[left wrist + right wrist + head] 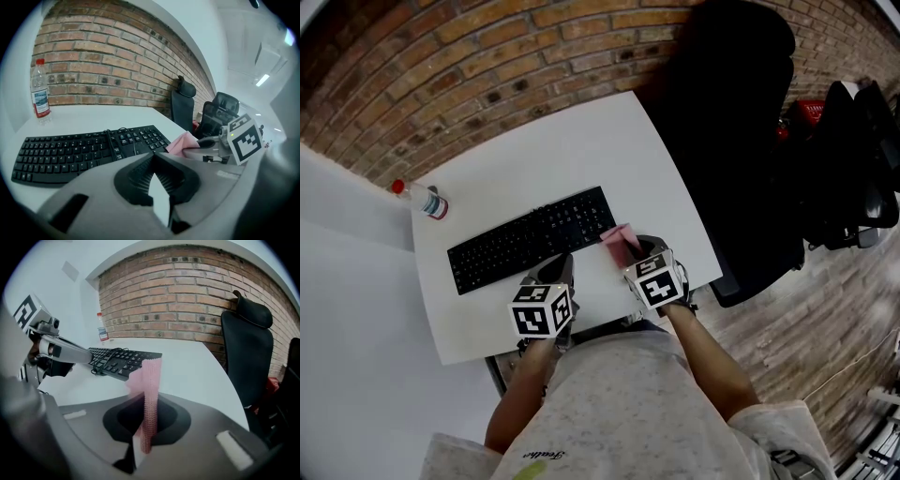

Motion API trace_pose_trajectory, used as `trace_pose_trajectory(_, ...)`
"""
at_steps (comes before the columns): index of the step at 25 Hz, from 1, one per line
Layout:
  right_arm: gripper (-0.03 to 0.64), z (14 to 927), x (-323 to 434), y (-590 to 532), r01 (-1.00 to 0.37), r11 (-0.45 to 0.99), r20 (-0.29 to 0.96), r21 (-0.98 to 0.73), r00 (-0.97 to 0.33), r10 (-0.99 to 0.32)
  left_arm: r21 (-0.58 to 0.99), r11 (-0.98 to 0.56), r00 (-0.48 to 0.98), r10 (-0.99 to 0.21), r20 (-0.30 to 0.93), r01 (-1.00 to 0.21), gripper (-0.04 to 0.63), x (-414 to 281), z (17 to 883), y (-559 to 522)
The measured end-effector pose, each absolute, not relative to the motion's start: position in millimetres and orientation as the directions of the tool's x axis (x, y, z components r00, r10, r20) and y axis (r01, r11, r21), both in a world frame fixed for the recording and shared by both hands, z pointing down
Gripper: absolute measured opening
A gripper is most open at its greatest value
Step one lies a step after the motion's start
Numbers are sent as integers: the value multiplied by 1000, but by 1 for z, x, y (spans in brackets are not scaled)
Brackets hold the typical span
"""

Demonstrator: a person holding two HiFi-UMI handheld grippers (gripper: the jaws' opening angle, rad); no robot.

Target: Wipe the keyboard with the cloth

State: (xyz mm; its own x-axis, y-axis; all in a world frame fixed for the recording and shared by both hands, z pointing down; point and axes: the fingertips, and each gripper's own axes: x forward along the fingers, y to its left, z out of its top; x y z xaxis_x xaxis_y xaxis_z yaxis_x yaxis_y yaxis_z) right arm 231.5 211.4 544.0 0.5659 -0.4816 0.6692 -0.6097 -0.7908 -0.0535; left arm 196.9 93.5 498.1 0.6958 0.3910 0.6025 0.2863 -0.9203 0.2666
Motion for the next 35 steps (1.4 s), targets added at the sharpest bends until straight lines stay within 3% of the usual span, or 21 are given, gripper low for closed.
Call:
trace_pose_trajectory(15,24,539,239,242,-546,-837,669,-45,606,-431,275,-910,689,414,595,310,-3,203,496,99)
trace_pose_trajectory(25,23,526,234,257,-426,-902,654,-73,662,-366,301,-885,668,466,580,355,-3,202,496,94)
trace_pose_trajectory(35,23,528,234,225,-463,-882,653,-86,642,-401,311,-884,684,467,560,349,-3,204,492,87)
